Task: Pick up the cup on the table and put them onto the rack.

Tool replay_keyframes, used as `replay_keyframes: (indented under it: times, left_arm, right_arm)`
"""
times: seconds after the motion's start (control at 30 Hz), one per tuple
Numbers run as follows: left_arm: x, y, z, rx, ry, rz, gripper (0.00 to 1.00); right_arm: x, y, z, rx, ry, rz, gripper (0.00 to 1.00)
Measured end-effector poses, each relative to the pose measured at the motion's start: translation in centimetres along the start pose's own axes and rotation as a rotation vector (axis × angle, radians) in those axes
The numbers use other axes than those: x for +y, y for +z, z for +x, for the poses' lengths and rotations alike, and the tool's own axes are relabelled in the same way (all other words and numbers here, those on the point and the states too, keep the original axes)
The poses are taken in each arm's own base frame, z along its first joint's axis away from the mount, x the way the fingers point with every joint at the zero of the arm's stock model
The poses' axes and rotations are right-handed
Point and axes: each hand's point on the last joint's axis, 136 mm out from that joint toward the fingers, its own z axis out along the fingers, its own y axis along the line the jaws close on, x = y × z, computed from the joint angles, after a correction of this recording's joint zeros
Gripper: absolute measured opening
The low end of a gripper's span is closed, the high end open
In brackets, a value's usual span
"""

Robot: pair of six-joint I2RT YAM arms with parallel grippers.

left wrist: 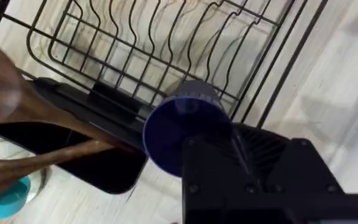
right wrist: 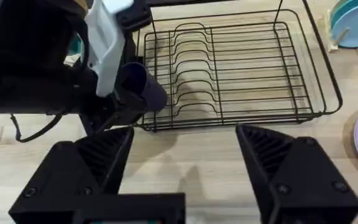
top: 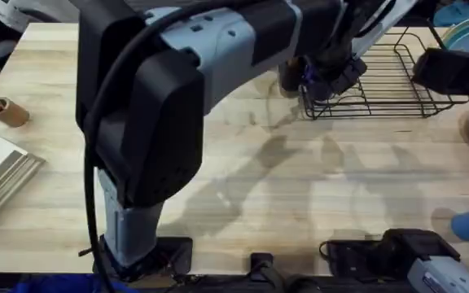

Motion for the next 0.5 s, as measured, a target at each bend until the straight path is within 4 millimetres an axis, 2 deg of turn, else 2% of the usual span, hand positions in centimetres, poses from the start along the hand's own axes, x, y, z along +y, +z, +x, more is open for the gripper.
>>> replay_keyframes:
  times: [0.27,0.5]
  left_arm:
    - [0.0,0.2,0.2,0.006,-0.001,-0.001,0.040]
    - [-0.1,2.0,1.3,0.045,-0.003,0.008,0.040]
  right_arm:
    - [0.0,0.0,0.0,0.000,0.000,0.000,0.997]
    - [0.0,0.0,0.0,0.000,0.000,0.000,0.996]
